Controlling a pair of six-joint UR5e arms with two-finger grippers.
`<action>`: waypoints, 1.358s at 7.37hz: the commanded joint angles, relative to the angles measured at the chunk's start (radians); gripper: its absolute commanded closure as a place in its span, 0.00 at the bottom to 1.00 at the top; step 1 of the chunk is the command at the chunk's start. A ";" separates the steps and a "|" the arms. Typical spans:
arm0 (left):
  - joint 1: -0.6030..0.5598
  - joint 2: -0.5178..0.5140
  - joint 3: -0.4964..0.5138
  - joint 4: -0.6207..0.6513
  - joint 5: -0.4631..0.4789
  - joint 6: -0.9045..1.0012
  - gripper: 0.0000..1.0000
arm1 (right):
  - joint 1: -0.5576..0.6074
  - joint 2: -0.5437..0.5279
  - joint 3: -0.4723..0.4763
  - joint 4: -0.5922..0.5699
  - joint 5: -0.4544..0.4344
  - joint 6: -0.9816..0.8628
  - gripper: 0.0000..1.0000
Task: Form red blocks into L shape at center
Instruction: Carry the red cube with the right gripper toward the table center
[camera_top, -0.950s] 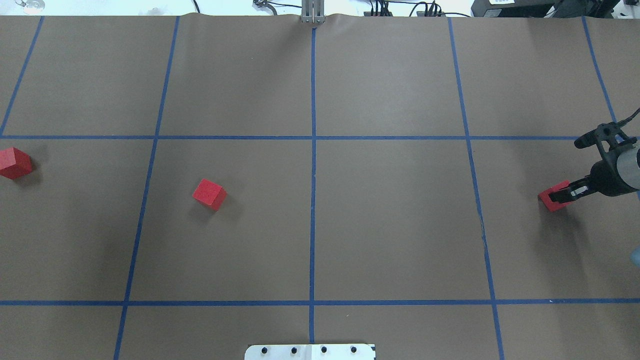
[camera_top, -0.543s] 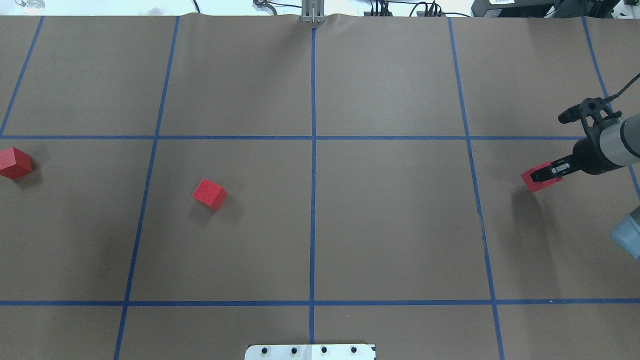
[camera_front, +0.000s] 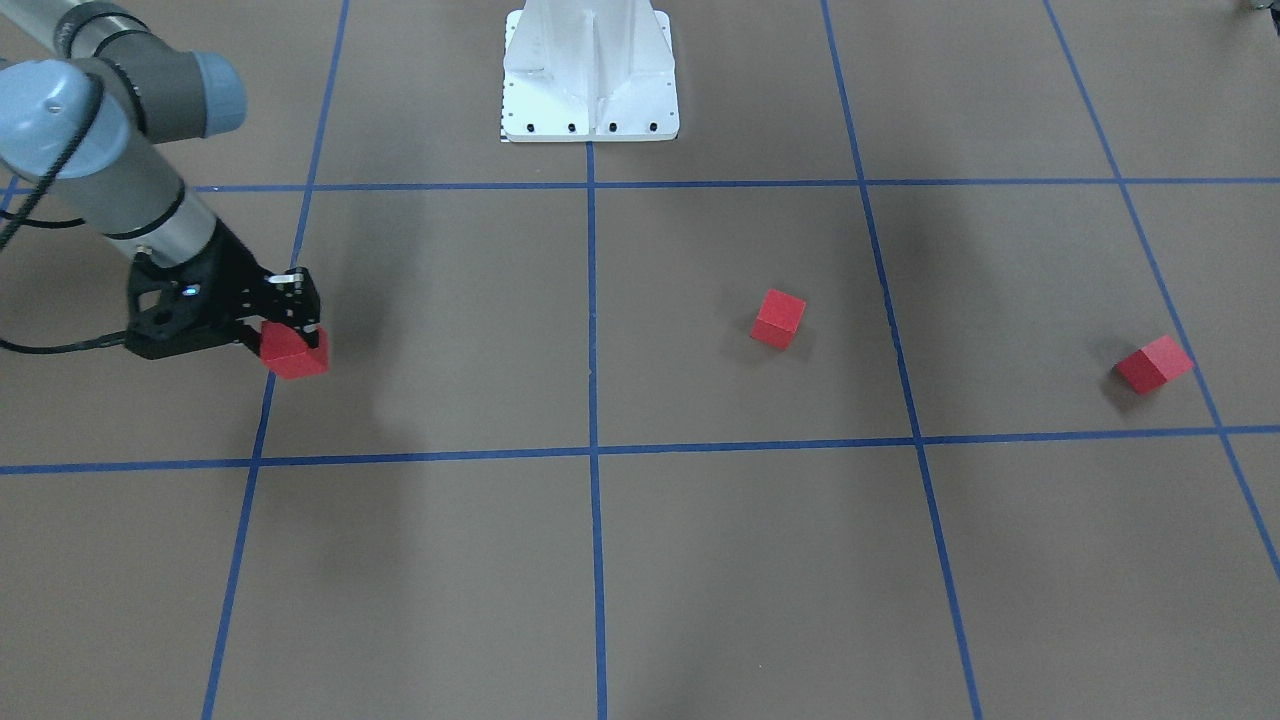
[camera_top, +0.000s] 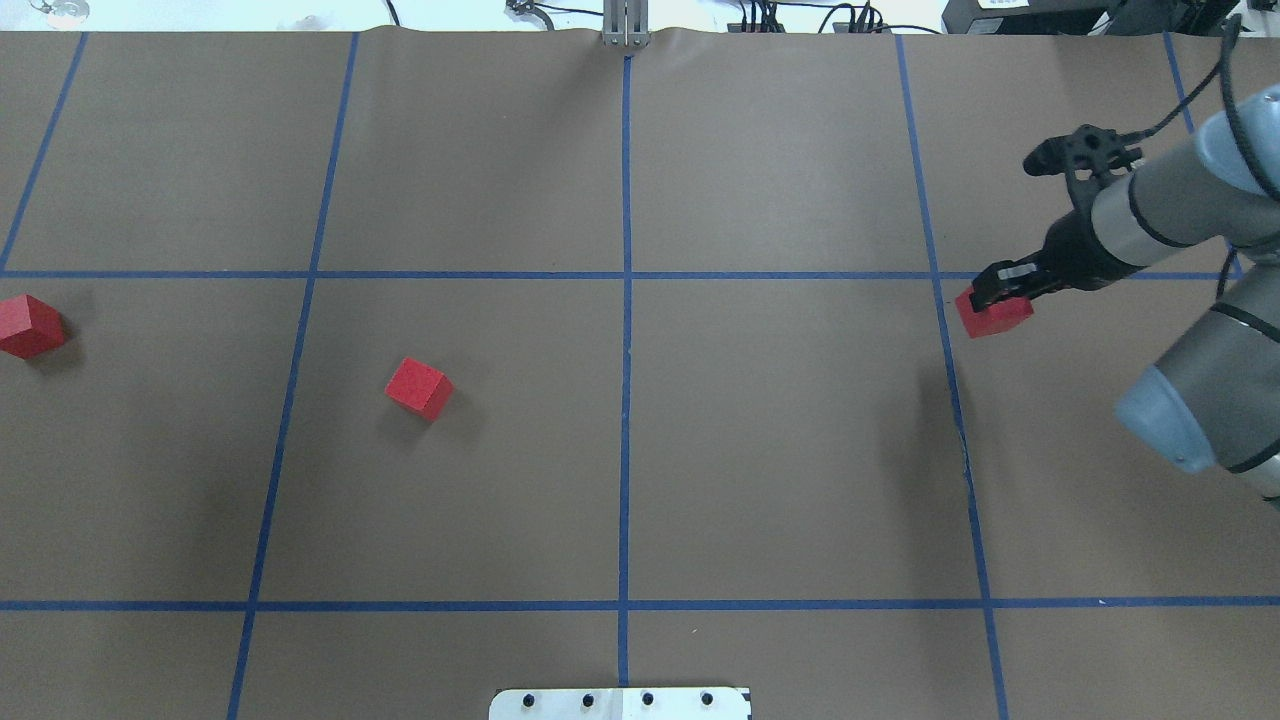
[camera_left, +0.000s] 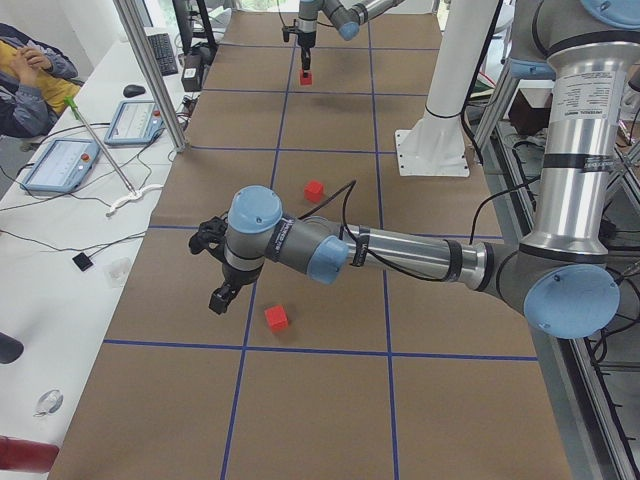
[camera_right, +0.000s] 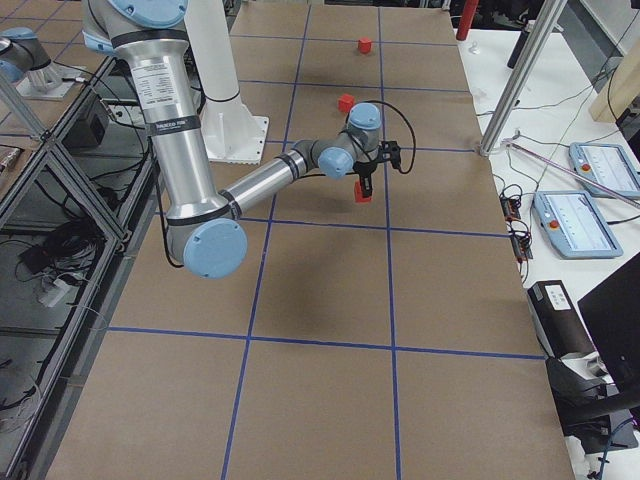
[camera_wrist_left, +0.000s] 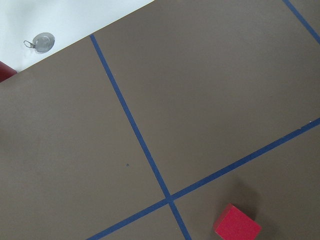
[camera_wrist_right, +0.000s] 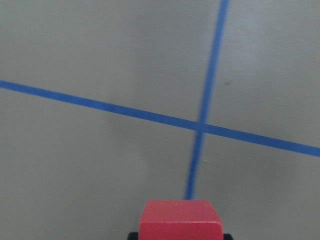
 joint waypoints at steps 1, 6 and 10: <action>0.000 0.000 0.002 0.000 0.000 -0.001 0.00 | -0.154 0.192 -0.009 -0.176 -0.141 0.204 1.00; 0.000 0.000 0.011 0.000 0.000 0.000 0.00 | -0.329 0.453 -0.242 -0.237 -0.262 0.364 1.00; 0.000 0.000 0.014 0.000 0.000 0.000 0.00 | -0.360 0.507 -0.306 -0.236 -0.262 0.364 0.89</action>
